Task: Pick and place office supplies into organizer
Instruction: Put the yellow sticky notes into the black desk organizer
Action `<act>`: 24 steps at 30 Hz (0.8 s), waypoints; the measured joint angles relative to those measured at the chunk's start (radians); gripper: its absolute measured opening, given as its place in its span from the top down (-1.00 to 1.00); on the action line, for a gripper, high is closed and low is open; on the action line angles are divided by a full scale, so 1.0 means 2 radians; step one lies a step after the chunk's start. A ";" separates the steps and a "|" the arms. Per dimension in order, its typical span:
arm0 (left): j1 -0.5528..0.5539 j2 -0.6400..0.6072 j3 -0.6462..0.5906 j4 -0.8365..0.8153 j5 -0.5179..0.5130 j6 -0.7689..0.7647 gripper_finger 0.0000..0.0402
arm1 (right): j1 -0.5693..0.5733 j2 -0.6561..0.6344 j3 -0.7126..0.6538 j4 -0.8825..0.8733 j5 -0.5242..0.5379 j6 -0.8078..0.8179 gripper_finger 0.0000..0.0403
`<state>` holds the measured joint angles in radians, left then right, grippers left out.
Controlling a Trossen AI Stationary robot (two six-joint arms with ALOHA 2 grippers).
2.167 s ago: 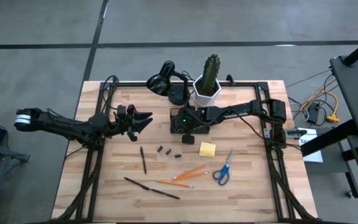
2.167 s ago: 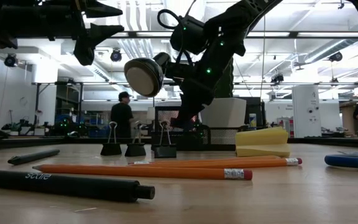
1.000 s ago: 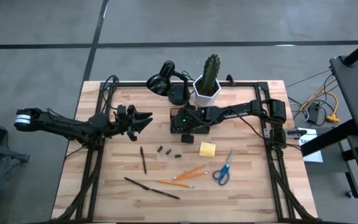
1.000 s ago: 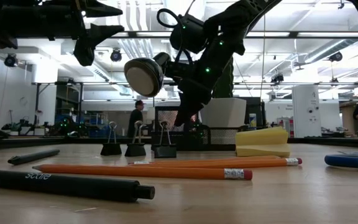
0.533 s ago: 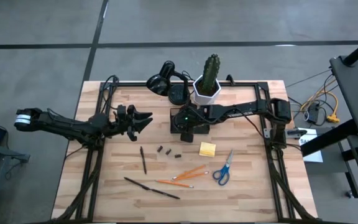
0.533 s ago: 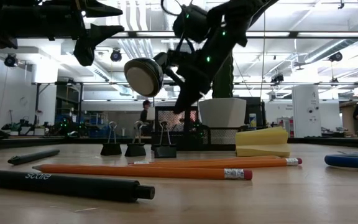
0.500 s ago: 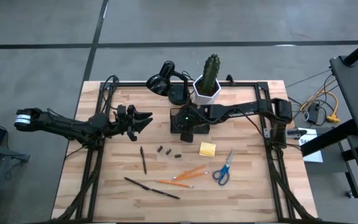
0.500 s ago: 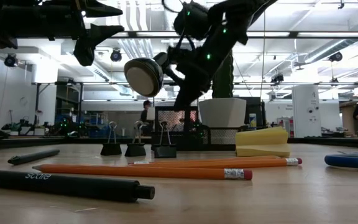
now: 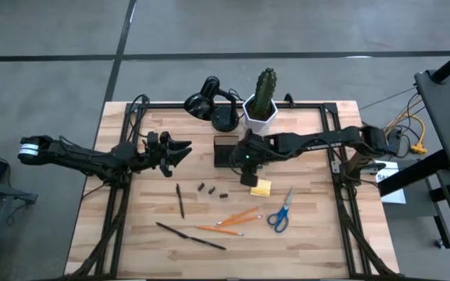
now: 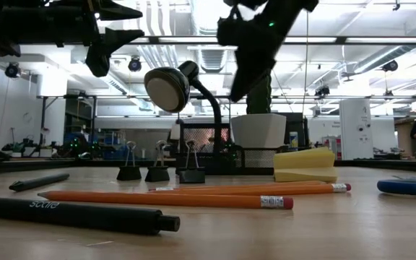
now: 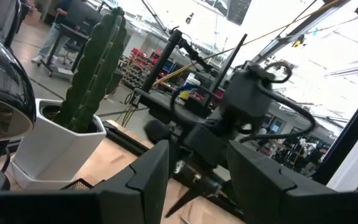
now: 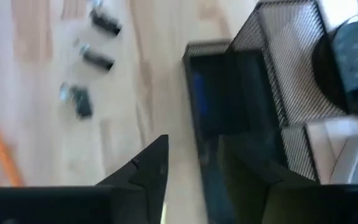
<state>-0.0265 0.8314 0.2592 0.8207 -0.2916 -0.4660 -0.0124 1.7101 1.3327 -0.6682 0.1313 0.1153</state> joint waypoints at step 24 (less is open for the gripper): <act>0.000 0.000 0.000 -0.001 0.000 0.000 0.26 | 0.143 0.002 -0.044 -0.065 -0.001 -0.008 -0.02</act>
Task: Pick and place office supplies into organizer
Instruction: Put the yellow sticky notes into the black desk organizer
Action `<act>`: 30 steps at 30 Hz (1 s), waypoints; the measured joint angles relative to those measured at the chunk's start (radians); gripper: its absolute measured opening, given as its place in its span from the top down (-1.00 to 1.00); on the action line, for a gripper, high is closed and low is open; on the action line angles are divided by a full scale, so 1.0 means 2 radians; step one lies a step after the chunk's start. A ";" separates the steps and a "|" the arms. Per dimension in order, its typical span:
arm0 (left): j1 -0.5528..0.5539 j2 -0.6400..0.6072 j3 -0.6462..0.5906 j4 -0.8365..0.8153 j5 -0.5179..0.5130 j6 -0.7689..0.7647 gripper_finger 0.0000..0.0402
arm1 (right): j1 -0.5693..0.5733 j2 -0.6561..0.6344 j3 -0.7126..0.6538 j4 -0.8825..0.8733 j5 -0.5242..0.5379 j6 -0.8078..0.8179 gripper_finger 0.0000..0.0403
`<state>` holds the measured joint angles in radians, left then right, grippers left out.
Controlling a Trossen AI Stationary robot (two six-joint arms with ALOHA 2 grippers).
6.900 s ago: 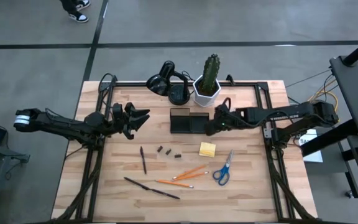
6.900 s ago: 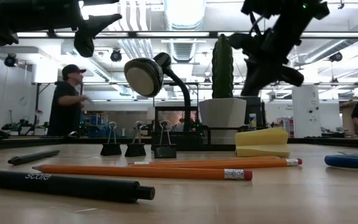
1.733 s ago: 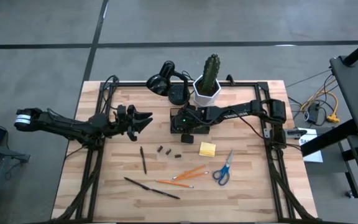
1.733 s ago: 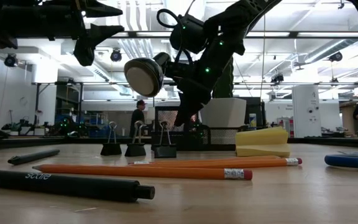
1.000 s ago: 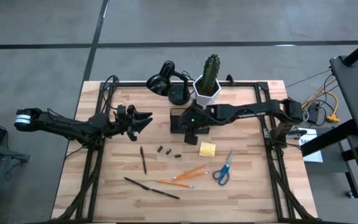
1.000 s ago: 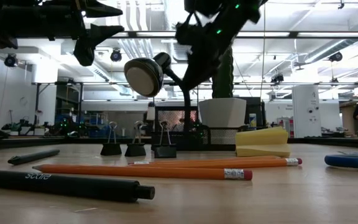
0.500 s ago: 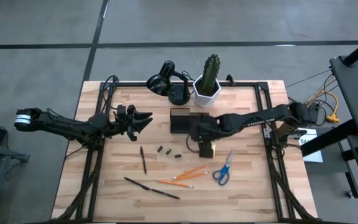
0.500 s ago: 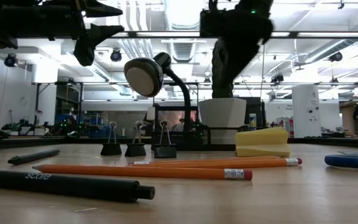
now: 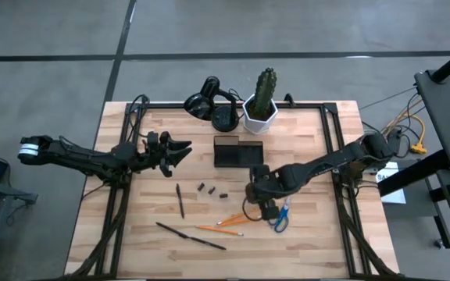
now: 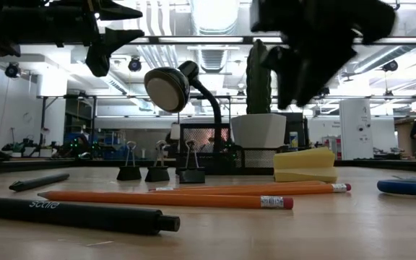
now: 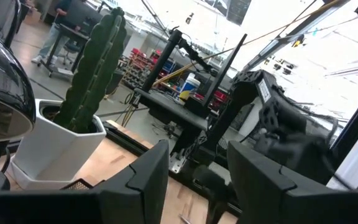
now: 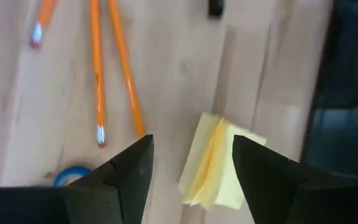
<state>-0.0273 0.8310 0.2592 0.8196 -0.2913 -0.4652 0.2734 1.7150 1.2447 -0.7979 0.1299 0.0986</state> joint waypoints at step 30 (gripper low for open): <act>0.000 0.005 0.000 -0.004 0.000 0.000 0.26 | -0.015 0.001 -0.149 0.153 0.064 0.063 -0.02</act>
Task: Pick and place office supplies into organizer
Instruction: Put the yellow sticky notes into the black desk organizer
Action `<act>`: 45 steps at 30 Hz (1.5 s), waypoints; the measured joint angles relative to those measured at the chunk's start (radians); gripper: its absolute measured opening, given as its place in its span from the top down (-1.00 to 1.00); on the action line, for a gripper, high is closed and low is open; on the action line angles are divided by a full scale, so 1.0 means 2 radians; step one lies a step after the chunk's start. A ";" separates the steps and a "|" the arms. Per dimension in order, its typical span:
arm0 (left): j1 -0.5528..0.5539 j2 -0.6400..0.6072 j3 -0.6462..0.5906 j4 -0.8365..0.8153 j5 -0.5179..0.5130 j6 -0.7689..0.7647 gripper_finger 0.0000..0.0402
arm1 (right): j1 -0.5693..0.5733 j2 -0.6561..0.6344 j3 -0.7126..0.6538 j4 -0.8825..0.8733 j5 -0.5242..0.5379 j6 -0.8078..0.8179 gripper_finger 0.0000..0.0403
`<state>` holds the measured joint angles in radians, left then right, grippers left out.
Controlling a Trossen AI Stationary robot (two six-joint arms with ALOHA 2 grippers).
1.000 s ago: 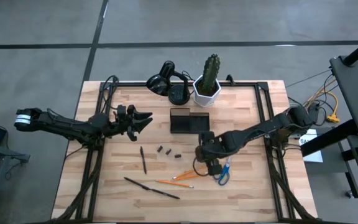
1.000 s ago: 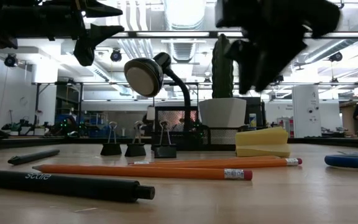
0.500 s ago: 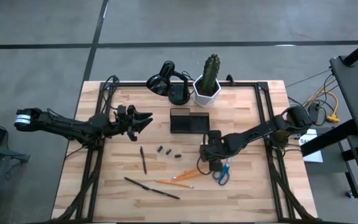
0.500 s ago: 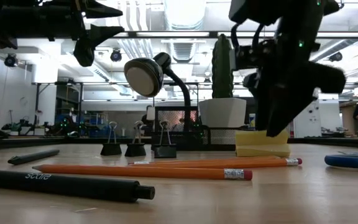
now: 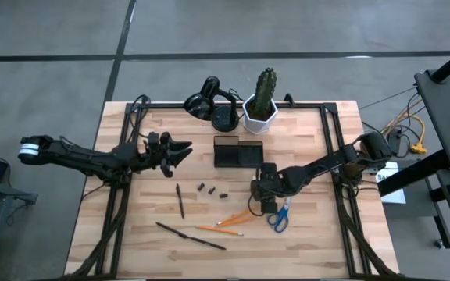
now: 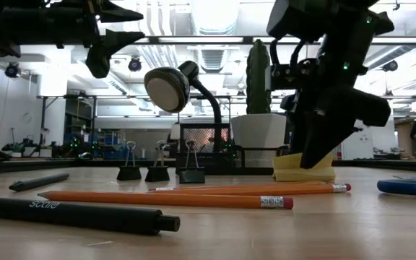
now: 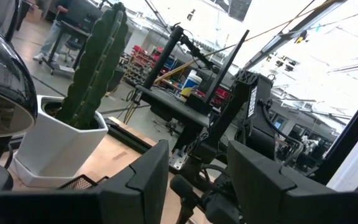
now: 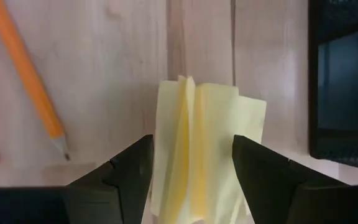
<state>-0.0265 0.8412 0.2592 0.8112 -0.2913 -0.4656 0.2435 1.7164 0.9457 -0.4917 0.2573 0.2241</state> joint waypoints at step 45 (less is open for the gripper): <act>0.000 0.012 0.000 0.001 0.000 -0.014 0.26 | -0.003 -0.003 -0.041 0.031 -0.035 -0.035 0.95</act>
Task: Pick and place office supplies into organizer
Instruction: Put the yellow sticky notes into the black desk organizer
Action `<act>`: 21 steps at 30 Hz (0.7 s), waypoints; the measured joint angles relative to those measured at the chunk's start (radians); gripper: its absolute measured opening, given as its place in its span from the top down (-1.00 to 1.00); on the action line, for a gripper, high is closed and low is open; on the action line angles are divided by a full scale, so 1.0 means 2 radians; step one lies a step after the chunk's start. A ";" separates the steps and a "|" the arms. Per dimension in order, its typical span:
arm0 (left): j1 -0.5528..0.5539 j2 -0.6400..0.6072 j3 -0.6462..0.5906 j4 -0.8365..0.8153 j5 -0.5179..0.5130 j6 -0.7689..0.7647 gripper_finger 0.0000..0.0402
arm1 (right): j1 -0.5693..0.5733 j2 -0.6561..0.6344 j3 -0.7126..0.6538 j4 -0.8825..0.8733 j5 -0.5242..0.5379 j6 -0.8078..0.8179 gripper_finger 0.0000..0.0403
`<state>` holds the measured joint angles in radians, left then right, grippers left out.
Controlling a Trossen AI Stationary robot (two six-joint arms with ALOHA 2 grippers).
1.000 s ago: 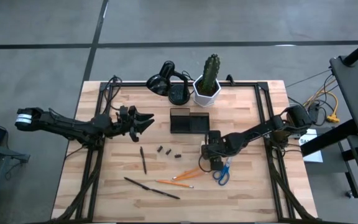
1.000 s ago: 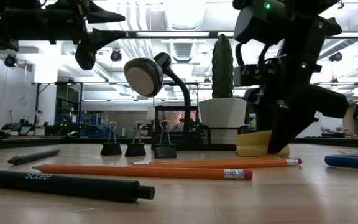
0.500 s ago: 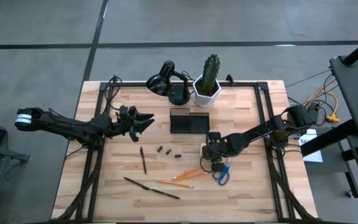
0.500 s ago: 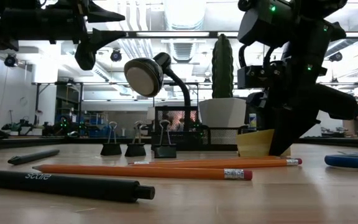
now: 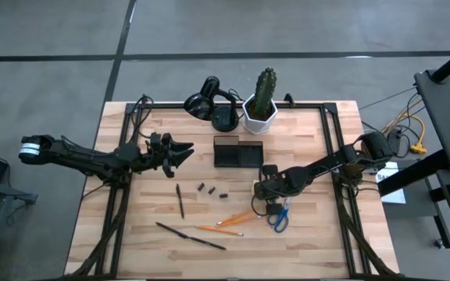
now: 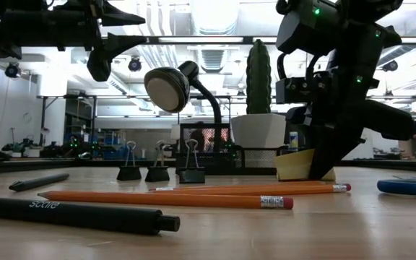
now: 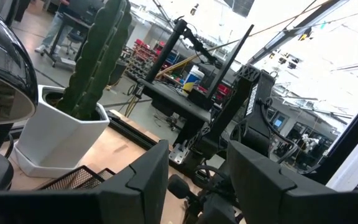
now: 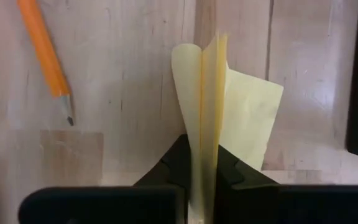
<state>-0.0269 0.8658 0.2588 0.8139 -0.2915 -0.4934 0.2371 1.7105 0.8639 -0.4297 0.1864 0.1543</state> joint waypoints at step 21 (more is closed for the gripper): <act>0.000 0.000 0.000 0.000 0.000 0.001 0.26 | -0.009 -0.060 0.047 -0.032 0.055 -0.041 0.96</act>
<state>-0.0265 0.8654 0.2584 0.8135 -0.2916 -0.4915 0.2200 1.5898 0.9570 -0.4937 0.2966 0.0724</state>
